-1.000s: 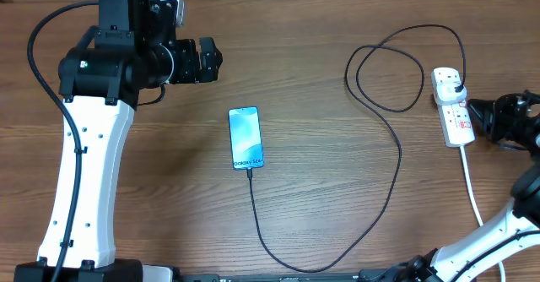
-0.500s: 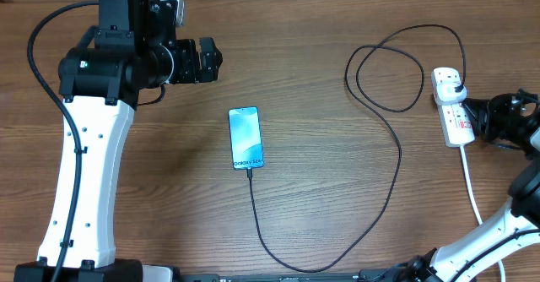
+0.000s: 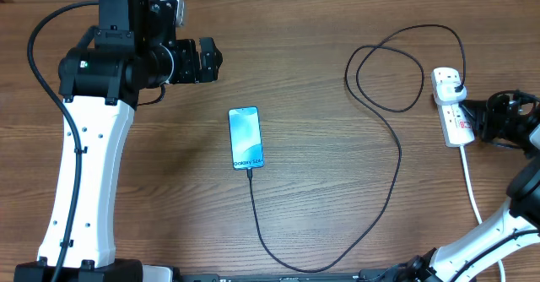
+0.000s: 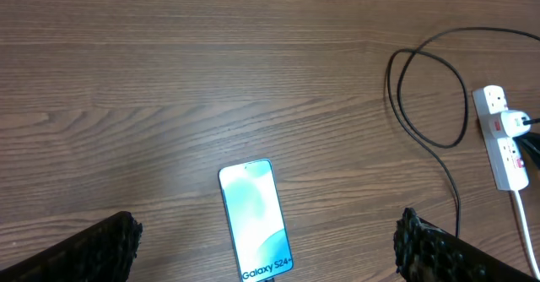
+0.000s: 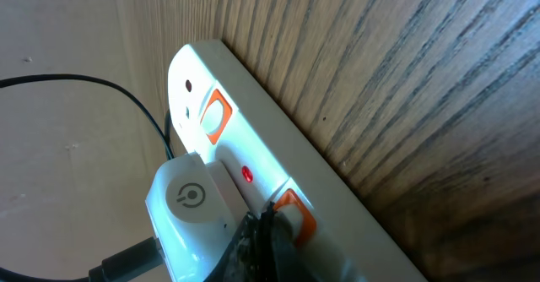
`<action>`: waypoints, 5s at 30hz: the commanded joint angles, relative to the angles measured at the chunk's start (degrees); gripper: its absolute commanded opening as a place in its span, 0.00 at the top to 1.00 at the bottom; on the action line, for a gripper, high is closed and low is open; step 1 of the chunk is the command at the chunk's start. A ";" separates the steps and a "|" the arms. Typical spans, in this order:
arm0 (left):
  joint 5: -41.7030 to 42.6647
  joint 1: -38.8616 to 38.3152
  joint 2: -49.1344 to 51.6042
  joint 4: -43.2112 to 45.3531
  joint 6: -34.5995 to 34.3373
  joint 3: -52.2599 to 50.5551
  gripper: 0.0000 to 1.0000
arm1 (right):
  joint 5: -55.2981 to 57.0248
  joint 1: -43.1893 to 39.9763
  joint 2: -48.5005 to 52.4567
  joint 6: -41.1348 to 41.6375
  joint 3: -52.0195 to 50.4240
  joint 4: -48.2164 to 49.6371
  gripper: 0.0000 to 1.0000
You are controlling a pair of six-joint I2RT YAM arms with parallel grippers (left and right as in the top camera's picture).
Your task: Plug charger to phone and switch on socket
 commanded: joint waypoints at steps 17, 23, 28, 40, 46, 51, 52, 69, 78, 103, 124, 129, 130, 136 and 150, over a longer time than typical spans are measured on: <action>-0.33 0.31 0.31 0.00 1.09 0.31 0.00 | -6.25 -10.40 -22.16 4.61 1.38 -0.11 0.96; -0.35 0.31 0.31 0.00 1.09 0.31 0.00 | -10.49 -4.50 -36.68 -0.15 1.38 -1.90 0.96; -0.33 0.31 0.31 0.00 1.09 0.31 0.00 | -0.07 8.37 -49.77 -1.53 1.38 -6.73 0.96; -0.33 0.31 0.31 0.00 1.09 0.31 0.00 | 49.13 50.69 -57.20 -8.17 1.38 -32.48 0.96; -0.33 0.31 0.31 0.02 1.09 0.31 0.01 | 53.79 59.67 -57.13 -8.17 1.38 -36.68 0.77; -0.33 0.31 0.31 0.00 1.09 0.31 0.00 | 53.66 60.00 -57.13 -8.13 1.38 -41.40 0.00; -0.33 0.31 0.31 0.00 1.07 0.31 0.00 | 52.89 60.00 -57.13 -8.13 1.38 -42.38 0.00; -0.35 0.31 0.31 0.00 1.09 0.31 0.00 | 56.41 60.00 -57.09 -8.20 1.36 -41.57 0.00; -0.33 0.31 0.31 0.00 1.09 0.31 0.01 | 48.39 55.95 -64.06 -15.30 -9.14 -21.84 0.00; -0.33 0.31 0.31 0.00 1.09 0.31 0.00 | 44.11 51.08 -115.73 -15.76 -62.66 9.42 0.00; -0.33 0.31 0.31 0.00 1.09 0.31 0.01 | 46.12 51.10 -122.03 -15.74 -71.73 16.04 0.00; -0.33 0.31 0.31 0.00 1.09 0.31 0.00 | 46.03 51.10 -122.03 -15.72 -72.96 20.04 0.00; -0.33 0.31 0.31 0.00 1.09 0.31 0.00 | 46.05 51.10 -122.03 -15.76 -73.20 20.79 0.00; -0.33 0.31 0.31 0.00 1.09 0.31 0.01 | 46.05 51.10 -122.03 -15.72 -73.16 18.84 0.00; -0.33 0.31 0.31 0.00 1.09 0.31 0.00 | 46.05 51.10 -121.98 -15.28 -73.16 18.95 0.00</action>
